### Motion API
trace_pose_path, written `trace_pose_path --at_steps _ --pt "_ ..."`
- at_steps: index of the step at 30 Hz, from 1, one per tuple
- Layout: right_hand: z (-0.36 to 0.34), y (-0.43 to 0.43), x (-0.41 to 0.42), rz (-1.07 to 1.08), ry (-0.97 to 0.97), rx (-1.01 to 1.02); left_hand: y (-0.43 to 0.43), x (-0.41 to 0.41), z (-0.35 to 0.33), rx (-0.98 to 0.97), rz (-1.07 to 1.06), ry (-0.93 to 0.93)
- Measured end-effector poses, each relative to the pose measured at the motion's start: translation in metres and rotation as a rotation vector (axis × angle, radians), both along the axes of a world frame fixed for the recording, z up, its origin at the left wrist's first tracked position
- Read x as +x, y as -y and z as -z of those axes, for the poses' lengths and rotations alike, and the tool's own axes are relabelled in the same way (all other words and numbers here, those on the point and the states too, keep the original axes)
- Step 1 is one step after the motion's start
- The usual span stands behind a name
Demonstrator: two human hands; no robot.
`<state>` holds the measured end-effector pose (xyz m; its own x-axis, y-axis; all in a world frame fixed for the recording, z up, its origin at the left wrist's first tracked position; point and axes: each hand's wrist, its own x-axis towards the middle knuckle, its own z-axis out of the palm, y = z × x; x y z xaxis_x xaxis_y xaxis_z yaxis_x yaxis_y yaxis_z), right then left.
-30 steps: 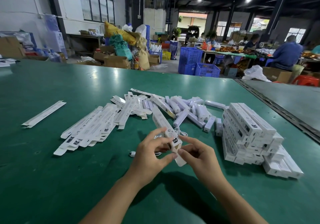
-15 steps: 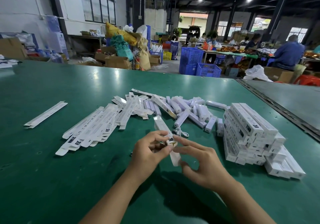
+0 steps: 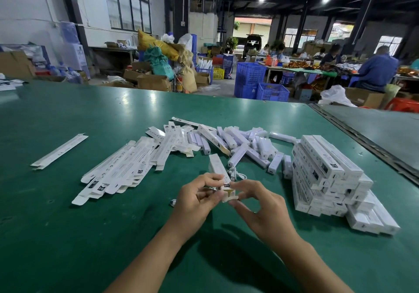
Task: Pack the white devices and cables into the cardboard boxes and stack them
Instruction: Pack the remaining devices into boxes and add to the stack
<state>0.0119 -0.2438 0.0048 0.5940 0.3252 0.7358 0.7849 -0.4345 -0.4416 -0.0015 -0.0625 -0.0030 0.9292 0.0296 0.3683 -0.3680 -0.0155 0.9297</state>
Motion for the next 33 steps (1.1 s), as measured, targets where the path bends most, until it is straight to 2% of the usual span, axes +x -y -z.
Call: trace_pose_path --at_steps 4,9,16,24,27,33 --pt "0.0043 -0.0044 0.0007 0.060 -0.084 0.107 0.0013 -0.0006 0.0013 0.044 0.002 0.010" --pt "0.0041 -0.0036 0.0013 0.072 0.067 0.058 0.0024 -0.0011 -0.0002 0.025 -0.024 -0.001" --pt "0.0038 -0.0034 0.0004 0.045 0.121 0.043 0.0038 -0.0006 -0.0003 -0.024 -0.064 -0.028" --pt "0.0041 -0.0043 0.0020 0.047 0.138 0.046 0.0034 -0.0027 -0.0008 0.038 -0.046 -0.008" --pt "0.0043 -0.0047 0.0027 0.020 0.097 0.083 0.0040 -0.0033 -0.0027 0.042 -0.037 -0.010" --pt "0.0008 -0.0080 -0.0006 0.028 -0.123 0.244 0.0050 -0.0028 -0.0057 0.026 0.006 0.044"
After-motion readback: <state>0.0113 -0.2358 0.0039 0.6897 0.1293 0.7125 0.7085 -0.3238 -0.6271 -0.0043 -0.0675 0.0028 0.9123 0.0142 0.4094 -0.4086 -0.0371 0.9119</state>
